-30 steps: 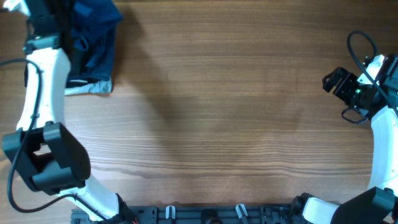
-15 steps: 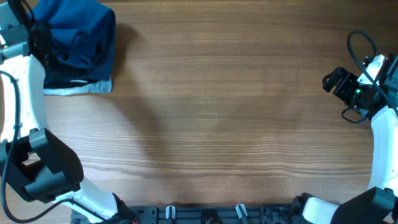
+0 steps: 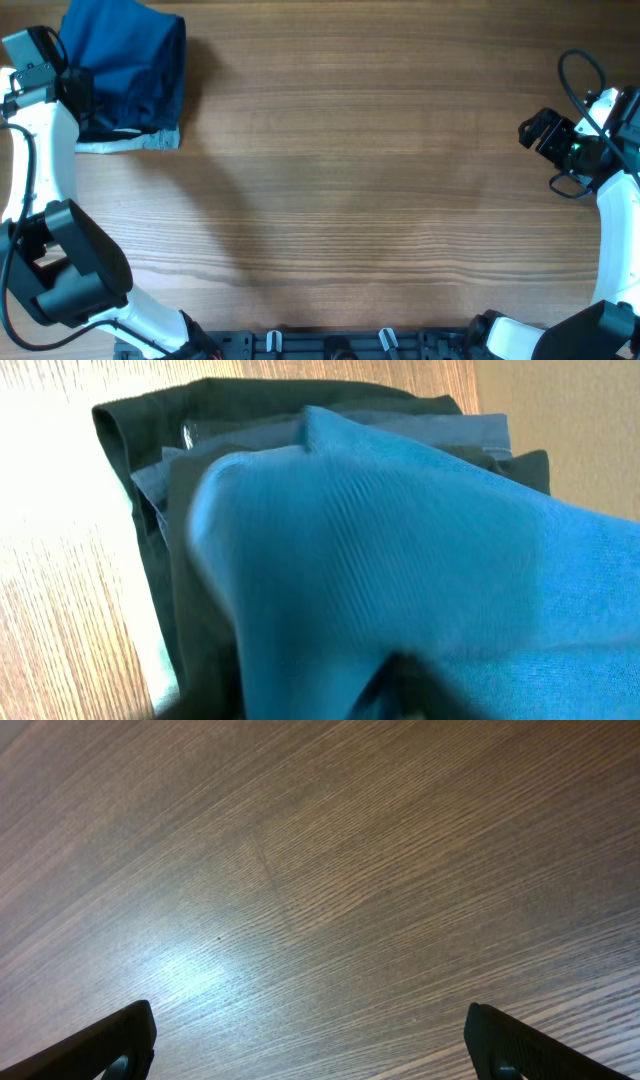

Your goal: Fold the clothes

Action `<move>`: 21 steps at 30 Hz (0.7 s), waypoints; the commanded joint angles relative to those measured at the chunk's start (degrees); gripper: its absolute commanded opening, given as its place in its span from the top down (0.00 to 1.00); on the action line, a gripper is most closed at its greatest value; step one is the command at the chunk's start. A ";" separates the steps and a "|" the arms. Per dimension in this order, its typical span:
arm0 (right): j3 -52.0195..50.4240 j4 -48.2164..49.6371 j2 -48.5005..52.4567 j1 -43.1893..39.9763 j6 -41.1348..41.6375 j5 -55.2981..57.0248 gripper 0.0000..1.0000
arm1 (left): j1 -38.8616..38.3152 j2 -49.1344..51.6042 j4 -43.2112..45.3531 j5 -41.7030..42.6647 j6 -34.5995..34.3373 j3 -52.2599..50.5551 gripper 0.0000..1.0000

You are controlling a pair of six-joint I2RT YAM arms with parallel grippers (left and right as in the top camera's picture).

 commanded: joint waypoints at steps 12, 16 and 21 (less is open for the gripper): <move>0.50 0.00 -0.22 -0.02 0.11 0.76 0.00 | 0.94 -20.20 8.37 9.11 25.57 0.28 0.90; 0.52 0.00 -0.22 -0.02 0.11 0.79 0.00 | 1.07 -14.36 5.60 9.05 29.53 0.28 0.91; 0.52 0.00 -0.22 -0.02 0.11 0.76 0.00 | 2.73 -2.49 4.52 8.79 29.49 0.28 0.96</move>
